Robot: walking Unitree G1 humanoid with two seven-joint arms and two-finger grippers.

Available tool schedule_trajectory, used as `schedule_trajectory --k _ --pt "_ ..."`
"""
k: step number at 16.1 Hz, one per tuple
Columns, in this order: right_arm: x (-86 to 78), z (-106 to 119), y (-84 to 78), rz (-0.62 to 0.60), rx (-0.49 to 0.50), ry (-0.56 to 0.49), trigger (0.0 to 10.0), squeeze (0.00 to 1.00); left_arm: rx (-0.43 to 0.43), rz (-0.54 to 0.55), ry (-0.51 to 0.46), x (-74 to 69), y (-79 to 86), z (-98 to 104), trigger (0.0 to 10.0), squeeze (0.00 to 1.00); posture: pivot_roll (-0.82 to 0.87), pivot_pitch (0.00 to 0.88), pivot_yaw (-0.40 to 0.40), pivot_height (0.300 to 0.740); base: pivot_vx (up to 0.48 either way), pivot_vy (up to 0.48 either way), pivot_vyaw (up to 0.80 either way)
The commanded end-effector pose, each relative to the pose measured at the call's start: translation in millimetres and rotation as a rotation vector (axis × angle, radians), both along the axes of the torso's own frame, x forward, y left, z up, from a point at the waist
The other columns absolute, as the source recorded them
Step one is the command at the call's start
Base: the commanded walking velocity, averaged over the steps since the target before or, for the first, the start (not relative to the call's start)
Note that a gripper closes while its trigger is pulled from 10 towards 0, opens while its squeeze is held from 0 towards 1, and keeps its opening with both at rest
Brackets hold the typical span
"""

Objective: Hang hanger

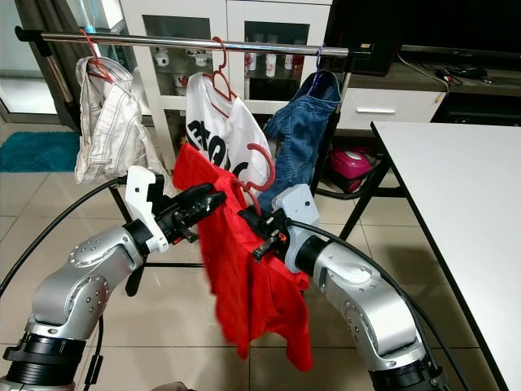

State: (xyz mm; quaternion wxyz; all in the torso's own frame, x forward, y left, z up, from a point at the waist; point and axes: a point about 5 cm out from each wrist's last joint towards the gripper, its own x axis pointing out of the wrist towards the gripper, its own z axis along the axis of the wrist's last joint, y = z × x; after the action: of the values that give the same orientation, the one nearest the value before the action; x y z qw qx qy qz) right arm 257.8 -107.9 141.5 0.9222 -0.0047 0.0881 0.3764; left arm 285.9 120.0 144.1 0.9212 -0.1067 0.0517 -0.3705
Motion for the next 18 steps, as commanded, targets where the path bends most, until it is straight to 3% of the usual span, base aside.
schedule_trajectory --k 1,7,10,16,18 --pt "-1.0 9 -0.1 0.003 0.024 -0.042 10.0 0.0 0.008 -0.009 -0.021 1.7 -1.5 4 0.0 0.0 -0.04 0.0 0.009 0.74 0.0 0.0 0.0" --pt "-1.0 9 -0.1 0.003 0.024 -0.042 10.0 0.0 0.008 -0.009 -0.021 1.7 -1.5 4 0.0 0.0 -0.04 0.0 0.009 0.74 0.0 0.0 0.0" --pt "-4.4 8 2.3 0.012 0.021 -0.041 10.0 0.0 -0.122 -0.147 -0.026 -2.2 -16.5 7 0.0 0.0 -0.05 0.0 0.026 0.74 0.0 0.0 0.0" --pt "-4.8 4 0.5 -0.005 0.009 -0.026 10.0 0.0 -0.128 -0.163 -0.024 -8.0 -12.6 6 0.0 0.0 -0.05 0.0 0.025 0.74 0.0 0.0 0.0" --pt "1.5 1 -8.7 -0.094 -0.012 -0.016 10.0 0.0 -0.138 -0.061 -0.065 -7.1 0.9 10 0.0 0.0 -0.06 0.0 0.029 0.74 0.0 0.0 0.0"
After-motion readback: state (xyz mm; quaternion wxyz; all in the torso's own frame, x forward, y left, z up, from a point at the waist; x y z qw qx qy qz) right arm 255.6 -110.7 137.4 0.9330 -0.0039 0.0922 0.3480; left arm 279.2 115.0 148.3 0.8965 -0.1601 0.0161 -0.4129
